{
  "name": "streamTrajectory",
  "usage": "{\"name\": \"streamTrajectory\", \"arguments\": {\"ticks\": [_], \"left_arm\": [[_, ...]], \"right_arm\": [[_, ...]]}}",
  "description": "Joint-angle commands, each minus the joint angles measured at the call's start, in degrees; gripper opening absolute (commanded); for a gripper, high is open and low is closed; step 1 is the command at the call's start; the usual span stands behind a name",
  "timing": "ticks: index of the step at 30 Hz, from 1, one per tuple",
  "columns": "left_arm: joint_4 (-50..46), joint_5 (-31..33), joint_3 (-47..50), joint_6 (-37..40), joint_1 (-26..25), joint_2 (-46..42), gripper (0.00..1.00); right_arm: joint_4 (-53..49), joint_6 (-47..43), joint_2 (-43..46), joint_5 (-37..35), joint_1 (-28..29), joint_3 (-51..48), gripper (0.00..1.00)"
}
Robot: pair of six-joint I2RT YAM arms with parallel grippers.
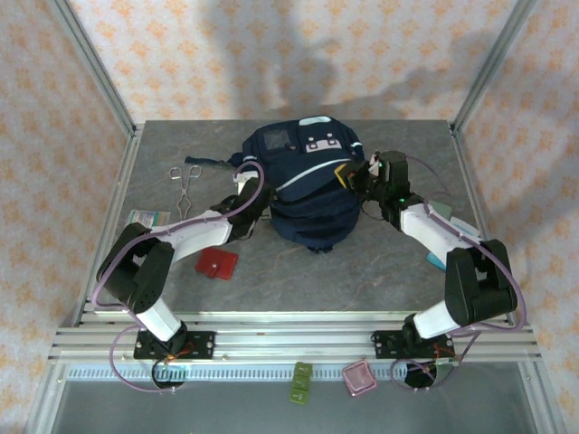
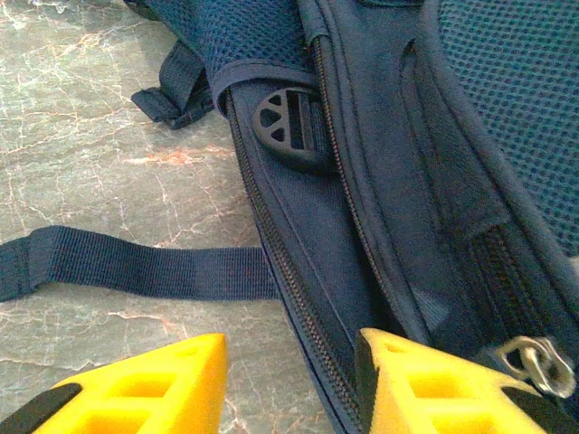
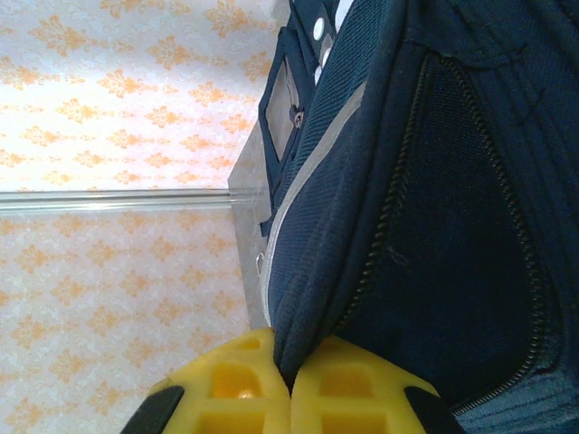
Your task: Pack books, pencil case, and school supplies into a backpack
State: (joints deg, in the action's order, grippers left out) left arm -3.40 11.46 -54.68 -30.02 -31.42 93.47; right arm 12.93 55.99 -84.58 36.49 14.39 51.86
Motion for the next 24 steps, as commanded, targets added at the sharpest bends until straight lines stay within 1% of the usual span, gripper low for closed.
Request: {"name": "streamTrajectory", "arguments": {"ticks": [1,2,4,5,6,9,10,11,14,15,16,19,21,24], "left_arm": [[-3.07,1.13,0.29,-0.81,-0.66,-4.06,0.45],[-3.88,0.94,0.59,-1.64,-0.7,-4.83,0.47],[-5.17,1.3,1.57,-3.23,-0.77,-6.71,0.53],[-6.28,1.75,2.26,-5.61,-0.75,-7.7,0.56],[-7.57,2.01,2.83,-6.98,-0.73,-8.75,0.58],[-13.16,3.77,4.03,-11.59,-0.66,-11.09,0.66],[-15.42,4.22,4.61,-13.44,-0.6,-11.95,0.67],[-17.28,4.24,5.47,-15.56,-0.57,-12.88,0.69],[-20.97,2.51,9.8,-22.27,-0.49,-16.81,0.71],[-21.2,1.41,11.55,-24.54,-0.48,-18.28,0.71],[-21.09,-0.12,13.79,-27.66,-0.48,-20.07,0.75],[-20.7,-3.25,20.35,-34.73,-0.54,-25.75,0.75],[-21.31,-3.5,23.65,-38.03,-0.48,-29.99,0.75],[-22.1,-2.65,28.1,-42.14,-0.48,-36.21,0.74]], "right_arm": [[-0.07,-4.54,0.49,0.86,-0.55,2.29,0.0],[-2.04,-6.46,0.45,0.95,-0.46,2.44,0.06],[-7.28,-11.15,0.58,0.1,-0.19,2.79,0.24],[-10.38,-13.92,0.9,-0.92,0.0,2.74,0.32],[-13.09,-16.68,1.51,-2.11,0.37,2.52,0.38],[-19.14,-24.03,4.69,-6.76,1.88,1.02,0.49],[-20.12,-26.58,6.38,-7.84,2.71,0.0,0.52],[-20.45,-28.89,8.31,-8.15,3.49,-1.21,0.56],[-18.91,-34.31,13.55,-5.4,6.58,-4.53,0.65],[-18.08,-35.17,14.42,-3.85,7.43,-5.27,0.66],[-17.16,-36.1,14.68,-1.74,8.47,-5.67,0.66],[-14.38,-37.54,13.3,0.93,12.9,-5.29,0.66],[-12.05,-37.62,10.98,1.23,16.22,-4.31,0.65],[-9.81,-37.52,4.79,2.76,19.97,-0.99,0.62]]}}
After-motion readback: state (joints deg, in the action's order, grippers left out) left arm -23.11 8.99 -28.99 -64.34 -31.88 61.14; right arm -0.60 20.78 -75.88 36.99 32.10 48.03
